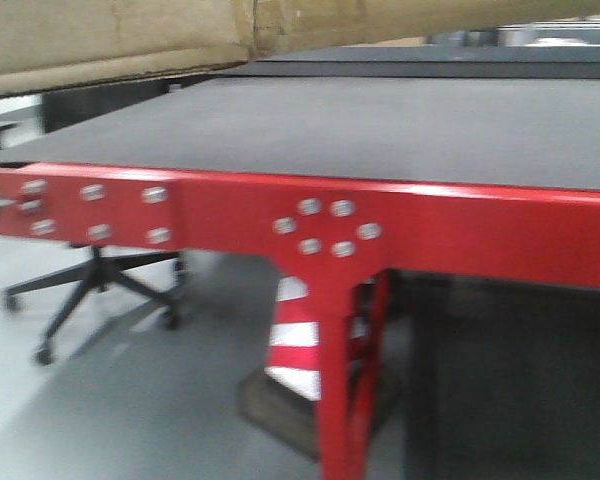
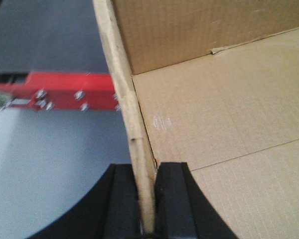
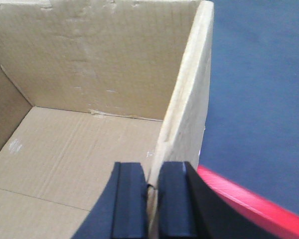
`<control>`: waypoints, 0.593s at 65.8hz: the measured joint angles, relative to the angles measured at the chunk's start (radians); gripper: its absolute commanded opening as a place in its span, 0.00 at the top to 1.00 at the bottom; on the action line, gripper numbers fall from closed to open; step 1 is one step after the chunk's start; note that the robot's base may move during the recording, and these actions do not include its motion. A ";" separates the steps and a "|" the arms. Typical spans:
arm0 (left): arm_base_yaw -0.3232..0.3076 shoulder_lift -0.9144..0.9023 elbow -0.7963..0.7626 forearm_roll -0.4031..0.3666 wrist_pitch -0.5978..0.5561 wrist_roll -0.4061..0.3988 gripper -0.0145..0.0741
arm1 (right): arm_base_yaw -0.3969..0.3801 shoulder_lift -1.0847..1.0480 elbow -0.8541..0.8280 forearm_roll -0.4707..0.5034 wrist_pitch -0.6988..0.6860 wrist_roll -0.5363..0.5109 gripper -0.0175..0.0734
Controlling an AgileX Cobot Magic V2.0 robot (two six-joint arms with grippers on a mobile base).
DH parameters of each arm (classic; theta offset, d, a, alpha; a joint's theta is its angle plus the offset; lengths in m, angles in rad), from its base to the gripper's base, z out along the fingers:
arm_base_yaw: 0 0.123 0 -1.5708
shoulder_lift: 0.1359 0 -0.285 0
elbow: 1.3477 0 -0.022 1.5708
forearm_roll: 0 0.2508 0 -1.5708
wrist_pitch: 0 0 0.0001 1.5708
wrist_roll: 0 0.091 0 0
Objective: Grab carton from right shelf to conveyor
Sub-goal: 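Carry the carton with both grippers out over the grey conveyor belt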
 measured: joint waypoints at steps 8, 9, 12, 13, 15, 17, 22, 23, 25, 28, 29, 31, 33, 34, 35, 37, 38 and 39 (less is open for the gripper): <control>0.000 0.000 0.000 0.000 0.000 0.000 0.85 | 0.000 0.000 0.000 0.000 0.000 0.000 0.89; 0.000 0.000 0.000 0.000 0.000 0.000 0.85 | 0.000 0.000 0.000 0.000 0.000 0.000 0.89; 0.000 0.000 0.000 0.000 0.000 0.000 0.85 | 0.000 0.000 0.000 0.000 0.000 0.000 0.89; 0.000 0.000 0.000 -0.002 0.000 0.000 0.85 | 0.000 0.000 0.000 0.000 0.000 0.000 0.89; 0.000 0.000 0.000 -0.002 0.000 0.000 0.85 | 0.000 0.000 0.000 0.000 0.000 0.000 0.89; 0.000 0.000 0.000 -0.002 0.000 0.000 0.85 | 0.000 0.000 0.000 -0.002 0.000 0.000 0.89; 0.000 0.000 0.000 -0.002 0.000 0.000 0.85 | 0.000 0.000 0.000 -0.002 0.000 0.000 0.89; 0.000 0.000 0.000 -0.002 0.000 0.000 0.85 | 0.000 0.000 0.000 -0.002 0.000 0.000 0.89; 0.000 0.000 0.000 -0.002 0.000 0.000 0.85 | 0.000 0.000 0.000 -0.002 0.000 0.000 0.89; 0.000 0.000 0.000 -0.002 0.000 0.000 0.85 | 0.000 0.000 0.000 -0.002 0.000 0.000 0.89; 0.000 0.000 0.000 -0.002 0.000 0.000 0.85 | 0.000 0.000 0.000 -0.002 0.000 0.000 0.89; 0.000 0.000 0.000 -0.002 0.000 0.000 0.85 | 0.000 0.000 0.000 -0.002 0.000 0.000 0.89; 0.000 0.000 0.000 -0.002 0.000 0.000 0.85 | 0.000 0.000 0.000 -0.002 0.000 0.000 0.89; 0.000 0.000 0.000 -0.002 0.000 0.000 0.85 | 0.000 0.000 0.000 -0.002 0.000 0.000 0.89; 0.000 0.000 0.000 -0.002 0.000 0.000 0.85 | 0.000 0.000 0.000 -0.002 0.000 0.000 0.89; 0.000 0.000 0.000 -0.002 0.000 0.000 0.85 | 0.000 0.000 0.000 -0.002 0.000 0.000 0.89; 0.000 0.000 0.000 -0.002 0.000 0.000 0.85 | 0.000 0.000 0.000 -0.002 0.000 0.000 0.89; 0.000 0.000 0.000 -0.002 0.000 0.000 0.85 | 0.000 0.000 0.000 -0.002 0.000 0.000 0.89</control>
